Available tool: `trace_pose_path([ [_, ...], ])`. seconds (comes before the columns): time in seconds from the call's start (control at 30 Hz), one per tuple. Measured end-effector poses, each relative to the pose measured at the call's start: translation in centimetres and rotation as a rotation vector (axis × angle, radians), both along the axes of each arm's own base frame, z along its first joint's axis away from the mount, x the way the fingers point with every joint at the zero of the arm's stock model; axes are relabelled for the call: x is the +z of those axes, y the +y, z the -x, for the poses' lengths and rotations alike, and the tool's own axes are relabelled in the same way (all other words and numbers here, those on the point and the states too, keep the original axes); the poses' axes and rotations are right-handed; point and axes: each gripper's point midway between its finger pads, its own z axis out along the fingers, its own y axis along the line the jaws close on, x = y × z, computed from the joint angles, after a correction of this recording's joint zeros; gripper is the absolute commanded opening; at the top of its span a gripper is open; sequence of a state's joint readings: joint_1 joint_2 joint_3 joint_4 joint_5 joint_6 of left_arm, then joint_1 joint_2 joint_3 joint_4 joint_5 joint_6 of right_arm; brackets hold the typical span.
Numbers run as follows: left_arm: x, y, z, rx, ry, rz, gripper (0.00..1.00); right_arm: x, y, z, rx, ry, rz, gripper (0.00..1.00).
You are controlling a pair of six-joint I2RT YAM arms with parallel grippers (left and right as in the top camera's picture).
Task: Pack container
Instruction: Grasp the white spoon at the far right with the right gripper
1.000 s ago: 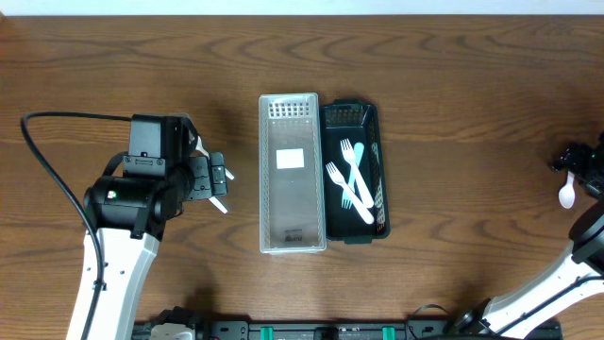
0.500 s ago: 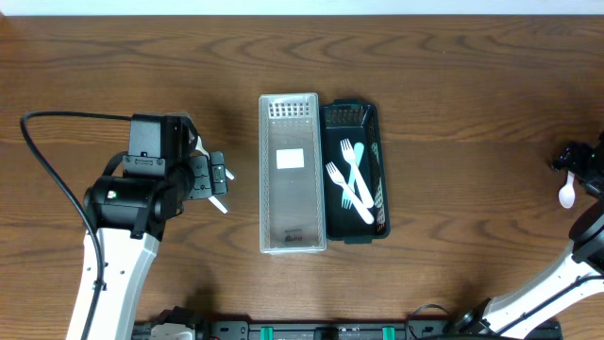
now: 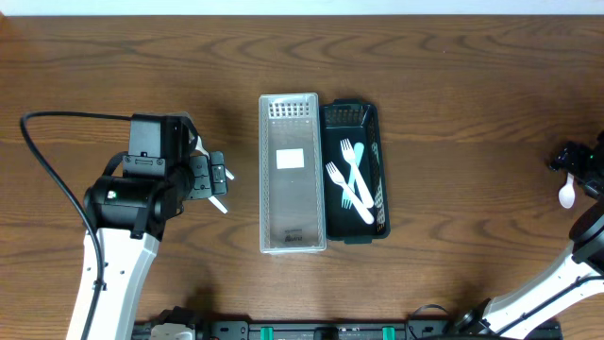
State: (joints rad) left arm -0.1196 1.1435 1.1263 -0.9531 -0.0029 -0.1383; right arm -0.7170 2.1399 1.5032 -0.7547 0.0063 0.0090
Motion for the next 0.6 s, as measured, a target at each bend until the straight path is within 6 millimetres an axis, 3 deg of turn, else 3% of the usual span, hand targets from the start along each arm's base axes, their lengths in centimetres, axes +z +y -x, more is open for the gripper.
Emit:
trace_pose_path([
  [0.13,0.00,0.00,0.00,0.000,0.000,0.000,0.97,0.00,0.06,-0.07,0.001,-0.004,-0.004,0.91],
  [0.23,0.00,0.00,0.00,0.000,0.000,0.000,0.97,0.01,0.06,-0.11,0.007,-0.005,-0.003,0.82],
  [0.47,0.00,0.00,0.00,0.000,0.000,0.000,0.97,0.02,0.05,-0.21,0.021,-0.008,-0.001,0.53],
  [0.6,0.00,0.00,0.00,0.000,0.000,0.000,0.97,0.03,0.05,-0.22,0.023,-0.009,-0.001,0.31],
])
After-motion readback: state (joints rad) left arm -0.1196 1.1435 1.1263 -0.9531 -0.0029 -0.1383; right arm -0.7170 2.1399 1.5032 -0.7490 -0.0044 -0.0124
